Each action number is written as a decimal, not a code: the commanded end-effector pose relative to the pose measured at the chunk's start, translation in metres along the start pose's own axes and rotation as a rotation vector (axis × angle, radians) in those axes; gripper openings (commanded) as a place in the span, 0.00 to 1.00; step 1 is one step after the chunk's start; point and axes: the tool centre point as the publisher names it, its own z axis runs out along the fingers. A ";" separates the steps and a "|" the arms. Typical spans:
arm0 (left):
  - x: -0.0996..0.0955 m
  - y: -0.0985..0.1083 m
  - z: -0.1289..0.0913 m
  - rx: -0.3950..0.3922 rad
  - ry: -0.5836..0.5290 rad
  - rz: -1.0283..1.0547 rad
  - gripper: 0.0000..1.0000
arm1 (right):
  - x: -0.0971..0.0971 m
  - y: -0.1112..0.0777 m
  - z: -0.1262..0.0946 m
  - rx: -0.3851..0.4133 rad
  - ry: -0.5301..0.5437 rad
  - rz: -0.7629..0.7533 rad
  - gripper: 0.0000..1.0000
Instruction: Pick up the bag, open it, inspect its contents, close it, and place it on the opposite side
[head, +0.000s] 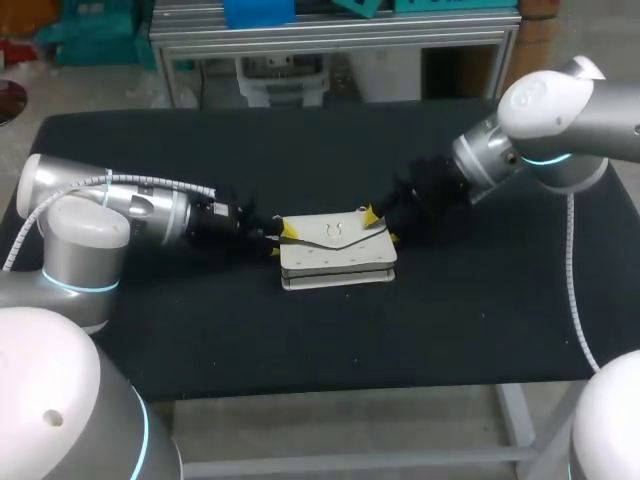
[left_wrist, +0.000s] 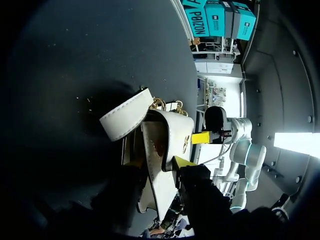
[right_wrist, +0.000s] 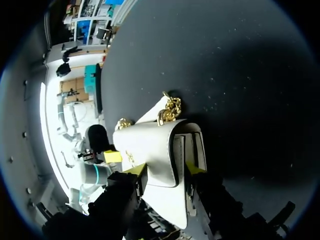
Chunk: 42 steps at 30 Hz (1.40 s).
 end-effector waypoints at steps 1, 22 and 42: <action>-0.011 -0.004 0.010 -0.001 0.011 -0.005 0.02 | -0.007 0.000 0.015 -0.007 0.003 0.007 0.08; 0.012 -0.004 0.014 0.025 0.001 0.060 0.39 | 0.015 0.007 0.003 -0.117 0.003 -0.084 0.28; -0.016 -0.007 0.022 0.063 -0.091 -0.005 0.54 | 0.002 0.014 0.018 -0.147 -0.048 -0.108 0.48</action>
